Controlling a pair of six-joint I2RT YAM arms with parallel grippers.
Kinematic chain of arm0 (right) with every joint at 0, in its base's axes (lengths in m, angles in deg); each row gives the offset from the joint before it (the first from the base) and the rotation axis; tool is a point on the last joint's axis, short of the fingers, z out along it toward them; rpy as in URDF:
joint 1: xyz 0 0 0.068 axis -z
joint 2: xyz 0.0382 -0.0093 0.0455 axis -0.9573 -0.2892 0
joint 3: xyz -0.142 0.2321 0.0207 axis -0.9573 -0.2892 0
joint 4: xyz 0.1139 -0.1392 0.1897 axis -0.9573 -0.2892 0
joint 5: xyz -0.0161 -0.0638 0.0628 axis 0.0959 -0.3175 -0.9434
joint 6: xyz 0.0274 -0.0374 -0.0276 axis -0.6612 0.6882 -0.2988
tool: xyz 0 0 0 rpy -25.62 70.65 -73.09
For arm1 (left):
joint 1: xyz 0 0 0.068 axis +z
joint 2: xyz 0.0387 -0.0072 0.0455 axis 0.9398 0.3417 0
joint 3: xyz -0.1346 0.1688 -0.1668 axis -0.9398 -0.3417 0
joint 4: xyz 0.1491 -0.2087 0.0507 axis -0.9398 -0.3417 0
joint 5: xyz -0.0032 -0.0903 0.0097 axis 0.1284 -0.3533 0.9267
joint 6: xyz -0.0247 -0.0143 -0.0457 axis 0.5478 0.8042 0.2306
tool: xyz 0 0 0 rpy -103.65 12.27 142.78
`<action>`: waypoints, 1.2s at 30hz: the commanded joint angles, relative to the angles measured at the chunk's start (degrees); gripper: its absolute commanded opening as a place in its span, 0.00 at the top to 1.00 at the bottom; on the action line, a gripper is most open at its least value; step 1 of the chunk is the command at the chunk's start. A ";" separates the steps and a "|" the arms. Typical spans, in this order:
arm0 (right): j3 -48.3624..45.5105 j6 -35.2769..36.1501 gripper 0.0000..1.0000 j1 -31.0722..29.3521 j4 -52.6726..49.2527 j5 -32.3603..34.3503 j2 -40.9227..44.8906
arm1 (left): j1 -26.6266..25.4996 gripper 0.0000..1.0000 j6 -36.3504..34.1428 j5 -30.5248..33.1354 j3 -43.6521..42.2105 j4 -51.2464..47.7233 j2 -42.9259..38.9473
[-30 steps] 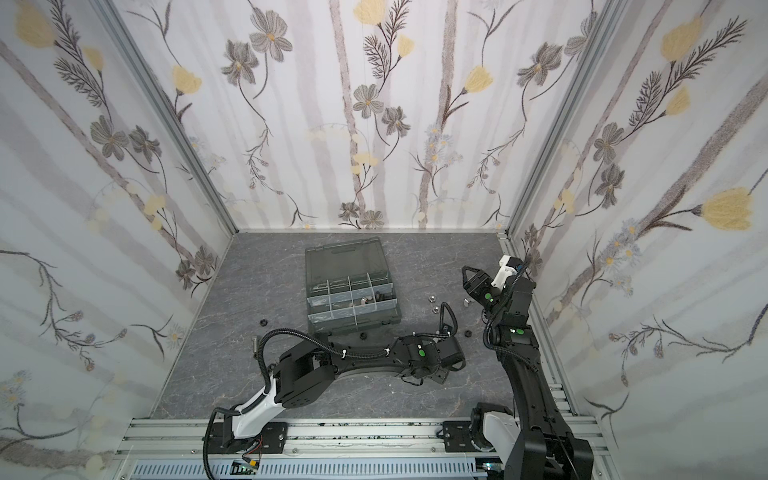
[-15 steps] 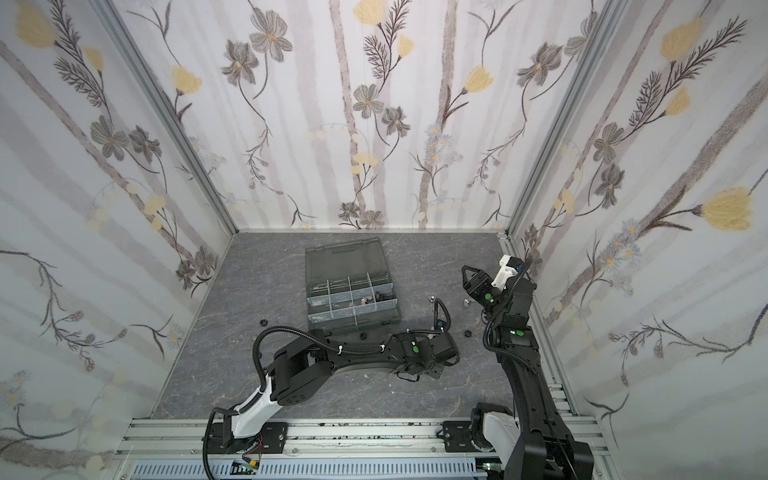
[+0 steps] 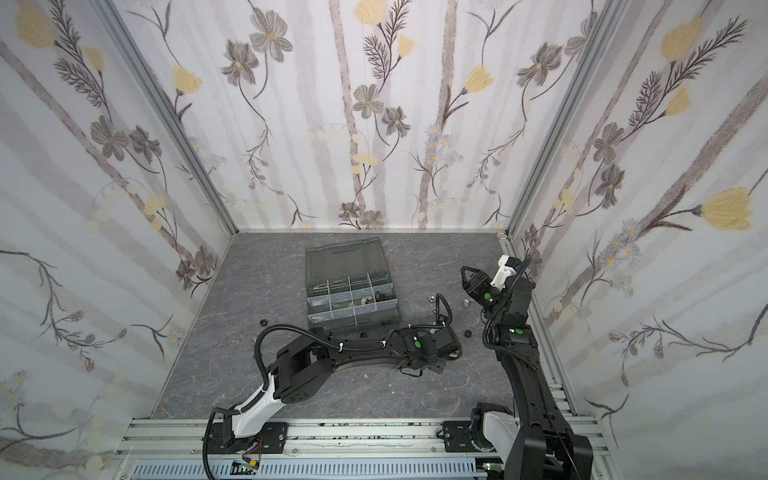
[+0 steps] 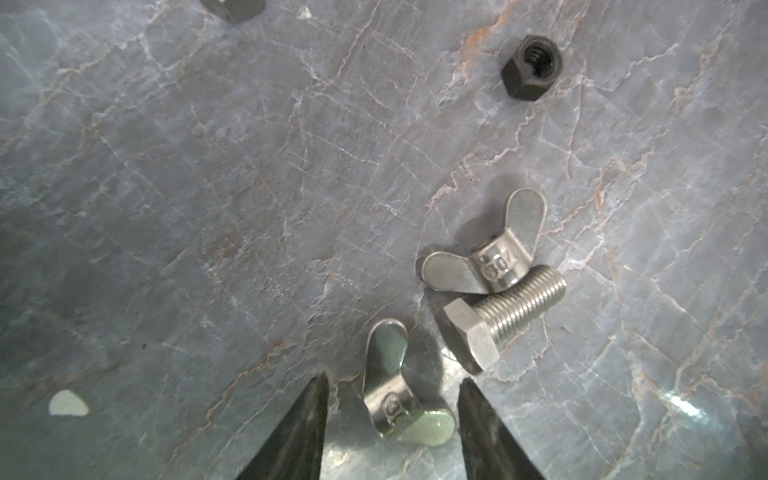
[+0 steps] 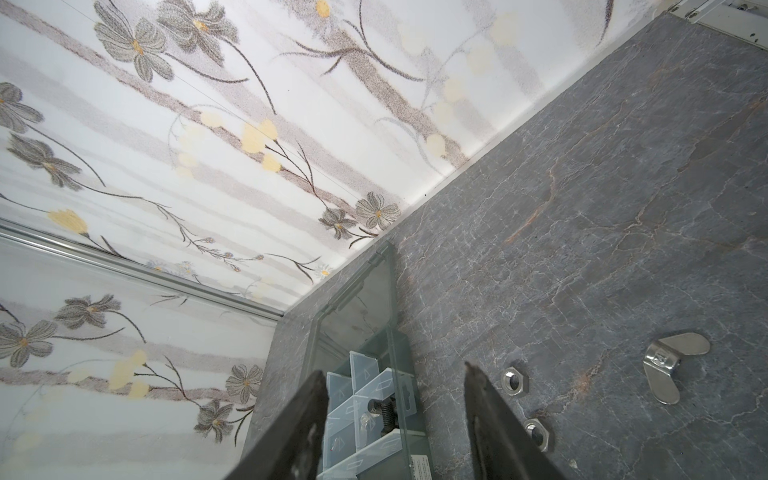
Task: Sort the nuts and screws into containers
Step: 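Lower the left gripper and close it on a silver wing nut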
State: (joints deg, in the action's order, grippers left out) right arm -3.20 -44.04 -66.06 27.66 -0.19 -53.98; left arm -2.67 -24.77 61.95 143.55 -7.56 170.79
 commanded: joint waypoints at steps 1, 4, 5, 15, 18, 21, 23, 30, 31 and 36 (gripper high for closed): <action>-0.23 -0.24 0.46 -0.02 2.85 -1.19 -0.48 | 0.38 0.53 0.20 -0.40 0.76 0.07 0.74; -0.28 -0.27 0.46 0.00 3.27 -1.47 -0.84 | 0.69 0.55 0.43 -0.57 0.85 -0.11 1.24; -0.28 -0.23 0.46 -0.01 3.29 -1.49 -1.01 | 0.92 0.56 0.39 -0.57 0.65 0.04 1.28; -0.56 0.42 0.47 -0.02 3.83 -2.33 -2.16 | 1.75 0.63 0.08 -1.28 -0.83 2.09 1.19; -0.70 0.72 0.47 -0.06 3.89 -2.08 -2.35 | 1.74 0.65 -0.09 -1.15 -1.77 2.08 0.77; -0.69 0.65 0.47 -0.02 4.09 -2.30 -2.76 | 1.69 0.66 -0.06 -1.15 -3.15 2.26 0.10; -0.71 0.66 0.47 -0.01 4.08 -2.30 -2.74 | 1.67 0.65 0.16 -1.01 -4.07 2.22 -0.28; -0.48 0.57 0.47 -0.02 4.21 -2.24 -3.02 | 1.45 0.60 0.27 -0.57 -4.70 1.47 -0.53; -0.43 0.50 0.47 -0.02 4.09 -2.28 -2.97 | 1.42 0.60 0.18 -0.61 -4.67 1.38 -0.48; -0.31 0.47 0.47 -0.02 4.15 -2.44 -3.09 | 1.12 0.64 -0.12 -0.44 -4.91 1.03 -0.57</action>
State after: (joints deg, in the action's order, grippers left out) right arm -3.82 -43.80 -66.06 29.56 -2.05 -57.02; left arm -1.49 -25.10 62.06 139.29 -1.40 170.11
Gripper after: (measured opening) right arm 0.529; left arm 0.375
